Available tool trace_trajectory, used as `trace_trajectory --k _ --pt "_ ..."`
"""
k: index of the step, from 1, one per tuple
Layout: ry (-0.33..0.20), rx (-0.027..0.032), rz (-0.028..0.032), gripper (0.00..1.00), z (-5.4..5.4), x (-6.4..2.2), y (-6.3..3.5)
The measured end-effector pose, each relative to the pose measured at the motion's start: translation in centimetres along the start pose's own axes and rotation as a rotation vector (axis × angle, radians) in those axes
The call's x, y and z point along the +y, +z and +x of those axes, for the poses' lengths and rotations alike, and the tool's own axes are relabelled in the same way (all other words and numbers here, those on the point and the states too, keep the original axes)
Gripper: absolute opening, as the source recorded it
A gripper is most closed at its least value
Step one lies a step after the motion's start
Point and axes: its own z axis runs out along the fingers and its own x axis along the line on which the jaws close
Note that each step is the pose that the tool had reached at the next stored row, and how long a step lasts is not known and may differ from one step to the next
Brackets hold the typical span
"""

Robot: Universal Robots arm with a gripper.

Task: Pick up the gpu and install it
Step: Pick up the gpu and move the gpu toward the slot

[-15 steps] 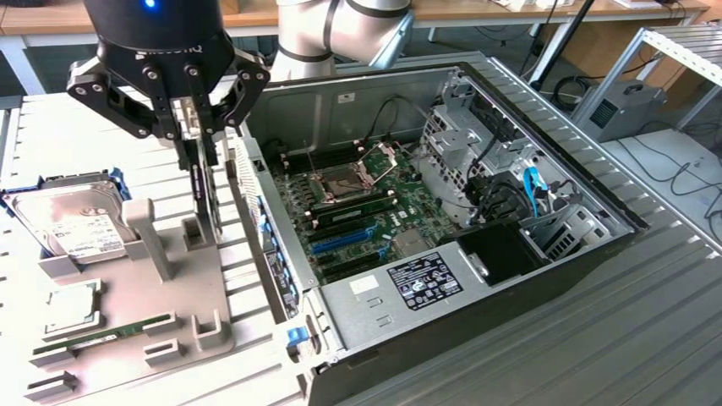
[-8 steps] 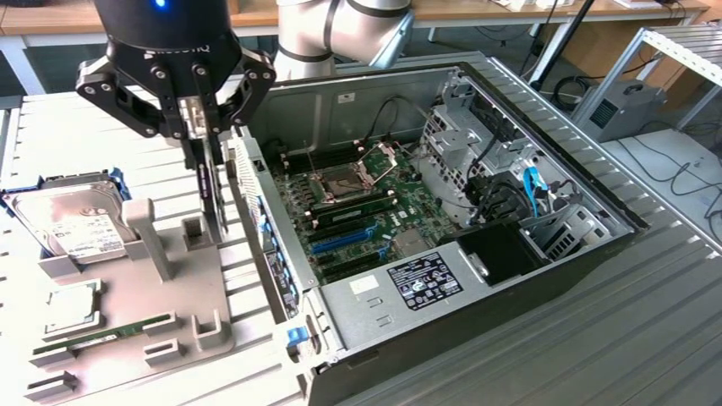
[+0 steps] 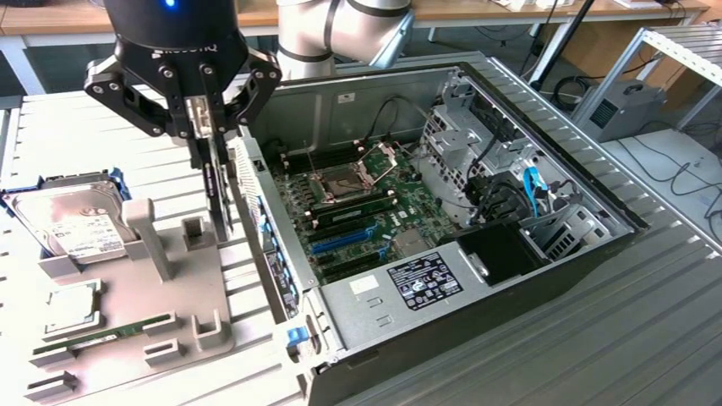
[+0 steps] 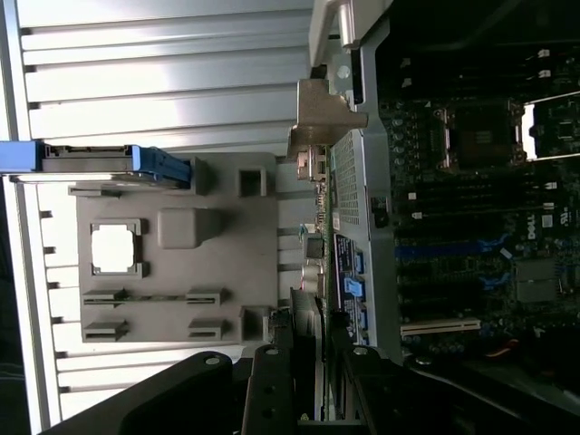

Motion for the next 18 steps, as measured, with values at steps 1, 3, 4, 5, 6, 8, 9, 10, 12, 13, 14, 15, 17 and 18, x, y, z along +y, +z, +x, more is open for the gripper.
trace_trajectory --k 1,3,4,5,6,8,9,10,12,13,14,15,17,18 --pt "0.0 0.0 0.0003 0.26 -0.06 0.0 0.0" --pt "0.0 -0.0001 0.0009 0.26 -0.16 0.01 0.01" --pt "0.0 -0.0001 0.0011 0.26 -0.21 0.02 0.01" --pt "0.0 -0.0002 0.0014 0.26 -0.26 0.02 0.01" --pt "0.0 -0.0001 0.0017 0.26 -0.31 0.02 0.01" --pt "0.0 -0.0002 0.0022 0.26 -0.41 0.03 0.01" --pt "0.0 -0.0002 0.0026 0.26 -0.48 0.04 0.02" --pt "0.0 -0.0002 0.0029 0.26 -0.53 0.04 0.01" --pt "0.0 -0.0003 0.0039 0.26 -0.68 0.05 0.02" --pt "0.0 -0.0003 0.0042 0.26 -0.73 0.06 0.02" --pt "0.0 -0.0004 0.0044 0.26 -0.78 0.06 0.03" --pt "0.0 -0.0004 0.0048 0.26 -0.84 0.07 0.02" --pt "0.0 -0.0005 0.0053 0.26 -0.94 0.07 0.03" --pt "0.0 -0.0005 0.0057 0.26 -0.99 0.07 0.03"
